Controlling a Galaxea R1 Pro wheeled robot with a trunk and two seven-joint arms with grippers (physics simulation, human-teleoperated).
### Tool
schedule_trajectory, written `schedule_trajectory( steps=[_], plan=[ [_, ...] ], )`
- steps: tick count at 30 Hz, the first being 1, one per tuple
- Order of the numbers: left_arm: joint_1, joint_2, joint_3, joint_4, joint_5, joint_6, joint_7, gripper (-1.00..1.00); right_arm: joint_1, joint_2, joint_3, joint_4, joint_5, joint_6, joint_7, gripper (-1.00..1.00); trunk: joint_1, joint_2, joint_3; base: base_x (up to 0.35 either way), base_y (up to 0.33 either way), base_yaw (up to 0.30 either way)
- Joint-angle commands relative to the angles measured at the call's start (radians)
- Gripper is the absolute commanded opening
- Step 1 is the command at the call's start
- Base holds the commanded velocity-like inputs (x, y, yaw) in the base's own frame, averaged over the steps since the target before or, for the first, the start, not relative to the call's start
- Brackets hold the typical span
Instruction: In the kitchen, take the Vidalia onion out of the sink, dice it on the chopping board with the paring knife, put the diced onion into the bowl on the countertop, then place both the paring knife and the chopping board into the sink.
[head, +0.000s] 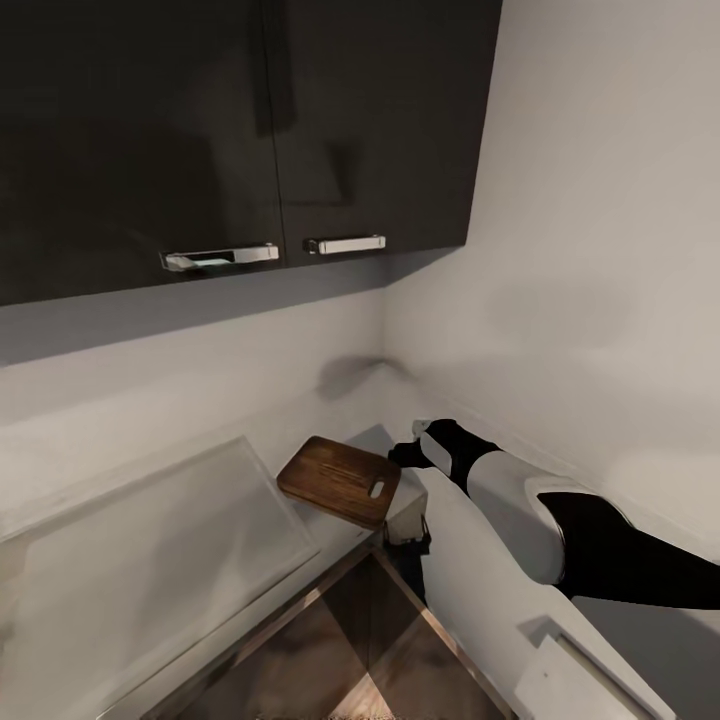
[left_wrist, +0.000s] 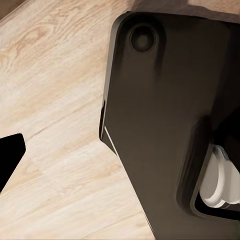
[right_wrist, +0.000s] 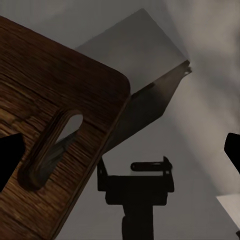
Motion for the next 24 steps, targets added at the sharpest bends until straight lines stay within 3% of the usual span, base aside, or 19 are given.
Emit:
schedule_trajectory(
  steps=[1, 24],
  plan=[
    [-0.001, 0.0, 0.004, 0.002, 0.002, -0.006, 0.0, 1.0, 0.0, 0.0, -0.008, -0.002, 0.004, 0.005, -0.005, 1.0, 0.001, -0.002, -0.003, 0.0, 0.0, 0.0],
    [-0.001, 0.0, 0.005, 0.002, 0.002, -0.006, -0.001, 1.0, 0.0, 0.0, -0.008, -0.002, 0.002, 0.005, -0.003, 1.0, 0.001, -0.002, -0.04, 0.0, 0.003, 0.0]
  ],
)
